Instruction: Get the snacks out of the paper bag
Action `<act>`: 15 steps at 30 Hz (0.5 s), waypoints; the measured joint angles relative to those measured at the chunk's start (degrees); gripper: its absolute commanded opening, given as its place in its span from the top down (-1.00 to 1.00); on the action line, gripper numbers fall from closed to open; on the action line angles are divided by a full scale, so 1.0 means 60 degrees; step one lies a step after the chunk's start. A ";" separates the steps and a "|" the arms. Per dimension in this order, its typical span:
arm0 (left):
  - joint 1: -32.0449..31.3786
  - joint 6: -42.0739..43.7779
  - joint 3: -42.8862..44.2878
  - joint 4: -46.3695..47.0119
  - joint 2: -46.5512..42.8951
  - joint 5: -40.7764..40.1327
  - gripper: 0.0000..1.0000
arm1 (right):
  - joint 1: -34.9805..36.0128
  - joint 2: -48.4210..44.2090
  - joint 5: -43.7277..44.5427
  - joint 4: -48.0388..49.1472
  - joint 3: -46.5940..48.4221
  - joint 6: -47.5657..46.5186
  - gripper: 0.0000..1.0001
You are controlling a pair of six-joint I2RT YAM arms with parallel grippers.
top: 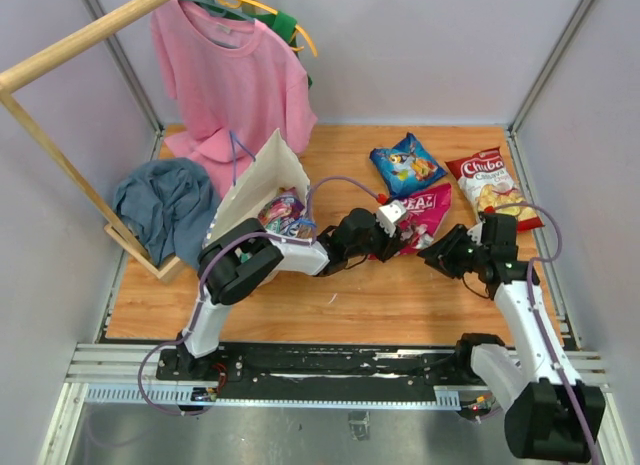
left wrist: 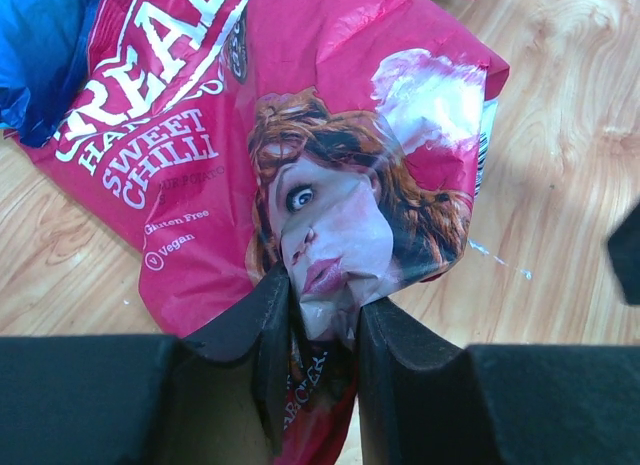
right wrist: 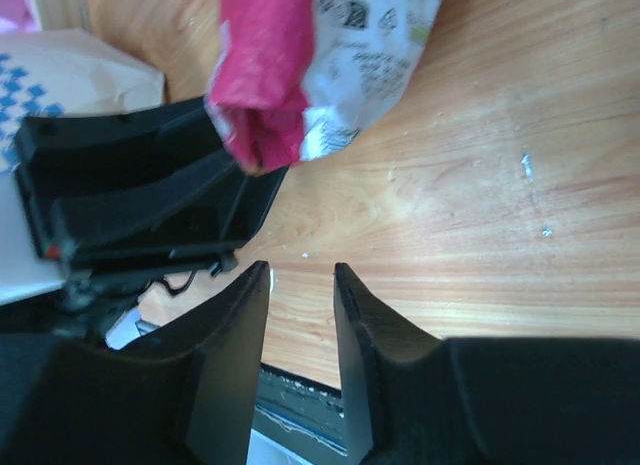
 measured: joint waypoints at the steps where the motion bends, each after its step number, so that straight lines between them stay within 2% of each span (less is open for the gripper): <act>1: 0.0000 -0.0022 0.0000 -0.0007 -0.0007 0.0004 0.43 | 0.0069 0.0262 0.0138 0.0149 0.0000 0.0055 0.45; 8: 0.0000 -0.0149 -0.0069 -0.0044 -0.0102 0.0098 0.43 | 0.0084 0.1690 0.0918 0.0965 0.0087 0.0186 0.45; 15: 0.0000 -0.0168 -0.0124 -0.0047 -0.0153 0.0098 0.43 | 0.0084 0.2142 0.1188 0.1395 0.0882 0.0302 0.41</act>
